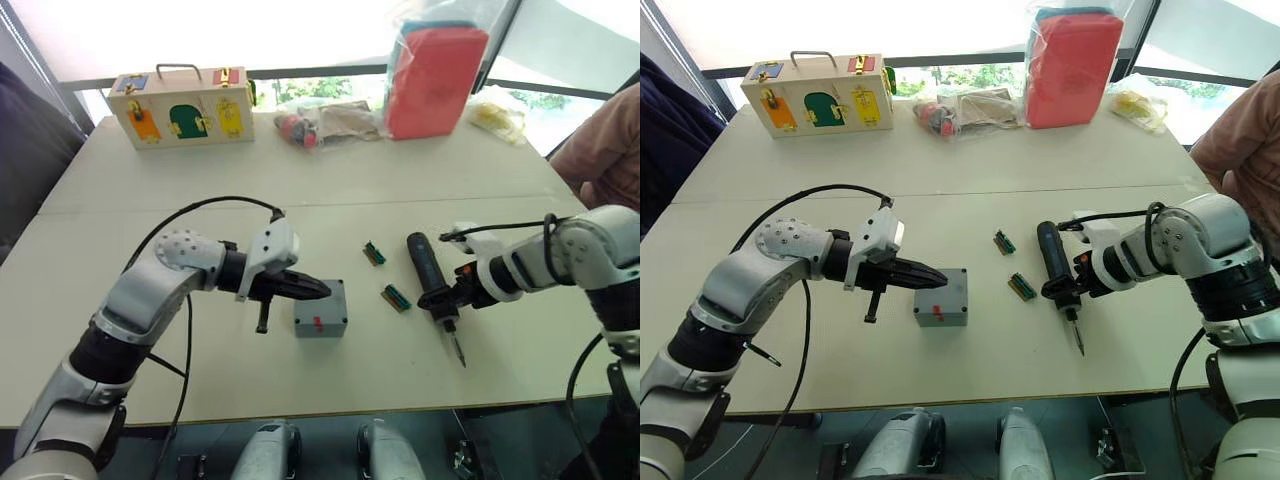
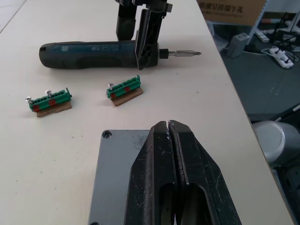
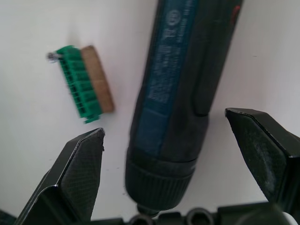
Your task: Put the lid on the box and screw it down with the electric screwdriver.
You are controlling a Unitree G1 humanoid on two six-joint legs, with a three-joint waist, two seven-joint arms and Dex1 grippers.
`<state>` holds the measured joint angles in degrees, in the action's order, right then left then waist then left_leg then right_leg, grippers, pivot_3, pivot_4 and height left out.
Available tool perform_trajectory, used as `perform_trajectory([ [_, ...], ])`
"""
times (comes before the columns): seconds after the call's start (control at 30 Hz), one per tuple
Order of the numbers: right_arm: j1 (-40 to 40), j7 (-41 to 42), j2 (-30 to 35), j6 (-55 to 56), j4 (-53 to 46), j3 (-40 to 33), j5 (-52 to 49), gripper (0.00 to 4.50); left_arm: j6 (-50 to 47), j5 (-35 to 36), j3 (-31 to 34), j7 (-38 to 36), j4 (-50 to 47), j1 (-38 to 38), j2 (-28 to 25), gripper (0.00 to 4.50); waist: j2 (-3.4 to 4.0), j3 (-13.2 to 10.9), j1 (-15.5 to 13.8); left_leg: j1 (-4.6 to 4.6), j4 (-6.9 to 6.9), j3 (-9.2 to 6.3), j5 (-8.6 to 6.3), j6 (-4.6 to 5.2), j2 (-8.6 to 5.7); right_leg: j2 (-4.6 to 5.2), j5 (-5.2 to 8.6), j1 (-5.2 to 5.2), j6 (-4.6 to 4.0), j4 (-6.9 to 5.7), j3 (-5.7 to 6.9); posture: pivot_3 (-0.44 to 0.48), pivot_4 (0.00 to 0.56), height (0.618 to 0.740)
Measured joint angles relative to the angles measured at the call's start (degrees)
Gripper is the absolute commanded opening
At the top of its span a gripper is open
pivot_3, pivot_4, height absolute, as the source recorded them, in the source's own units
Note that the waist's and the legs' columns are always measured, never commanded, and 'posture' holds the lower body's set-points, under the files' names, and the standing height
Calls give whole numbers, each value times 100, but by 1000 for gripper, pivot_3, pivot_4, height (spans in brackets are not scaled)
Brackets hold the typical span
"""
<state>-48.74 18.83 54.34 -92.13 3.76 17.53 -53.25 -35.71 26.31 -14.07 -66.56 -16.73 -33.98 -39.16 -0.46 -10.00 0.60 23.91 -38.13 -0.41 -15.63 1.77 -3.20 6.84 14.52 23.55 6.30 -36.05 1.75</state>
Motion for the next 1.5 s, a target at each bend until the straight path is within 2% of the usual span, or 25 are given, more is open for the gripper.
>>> perform_trajectory([
  [0.1,-139,197,2,0,-30,305,149,3610,-8,17,29,88,-5,60,12,0,0,0,1,0,0,-1,0,0,0,-4,0,1,1,-1,2,0,150,740],
  [0.13,-144,278,10,0,-92,430,226,3132,-8,19,31,118,-7,60,25,0,0,0,1,0,0,-1,0,0,0,-4,-1,0,1,-1,2,0,150,740],
  [0.27,-169,535,119,28,-216,701,351,1917,-28,43,58,281,-9,66,126,0,-1,0,-13,0,-2,-2,0,0,-2,-4,-1,-3,2,0,4,0,150,740],
  [0.3,-167,558,127,32,-224,719,355,1772,-36,50,85,307,-9,66,152,0,-2,1,-13,0,-3,-3,0,0,-2,-4,-1,-4,2,0,5,0,150,740],
  [0.43,-149,691,138,66,-22,658,469,1769,-147,154,246,424,-15,66,192,0,-3,1,-27,-1,-8,-5,0,0,-2,-5,-1,-9,2,0,7,0,150,740],
  [0.53,-318,655,-177,5,508,371,724,1769,-165,199,383,424,46,70,147,0,-3,1,-9,-2,-14,-3,1,-1,-5,-7,-17,-9,13,0,6,0,150,740],
  [0.63,-610,298,-372,3,1231,-392,1200,1769,-217,270,504,367,288,63,74,0,24,-15,-21,14,-14,-1,4,-1,-14,-7,-23,10,21,-5,6,0,150,740],
  [0.73,-880,18,-450,2,1329,-1211,1294,1769,-231,293,611,292,558,8,50,0,27,-17,-11,59,-10,0,24,-35,-12,-14,-25,58,25,-10,6,0,150,740],
  [0.83,-811,-676,-968,2,886,-2653,1258,1769,-219,268,638,179,969,-90,-35,0,27,-17,-2,65,2,8,37,-56,-7,-19,-24,72,26,-9,2,0,150,740],
  [0.9,-356,-1153,-1726,434,-103,-3564,1380,1769,-227,260,630,124,1111,-174,-33,0,24,-15,9,65,3,10,38,-56,0,-27,-24,72,26,-10,-1,0,150,740],
  [1.03,335,-1501,-3389,1632,-1870,-4310,1050,1769,-247,238,601,-51,1263,-335,-84,0,39,-24,26,65,2,17,41,-60,-2,-33,-24,87,27,-30,-14,0,150,740],
  [1.13,509,-1473,-4094,2016,-2665,-4455,460,1769,-272,187,584,-181,1355,-396,-152,0,40,-24,3,62,-3,10,40,-55,-3,-35,-25,87,26,-46,-14,0,150,740],
  [1.2,780,-1240,-4445,2418,-3194,-4283,114,1769,-362,171,557,-227,1342,-397,-222,0,39,-24,-8,62,-4,4,35,-33,-5,-33,-25,84,26,-50,-12,0,150,740],
  [1.33,1267,-560,-4362,3187,-3787,-3209,282,1769,-412,101,419,-310,1287,-404,-317,0,38,-23,21,54,-6,7,34,-31,-9,-34,-24,84,26,-60,-17,0,150,740],
  [1.5,1974,-69,-4360,4167,-3581,-2317,996,1769,-483,16,365,-305,1130,-403,-318,0,36,-22,19,53,-11,8,35,-31,-9,-35,-23,84,25,-86,-19,0,150,740],
])
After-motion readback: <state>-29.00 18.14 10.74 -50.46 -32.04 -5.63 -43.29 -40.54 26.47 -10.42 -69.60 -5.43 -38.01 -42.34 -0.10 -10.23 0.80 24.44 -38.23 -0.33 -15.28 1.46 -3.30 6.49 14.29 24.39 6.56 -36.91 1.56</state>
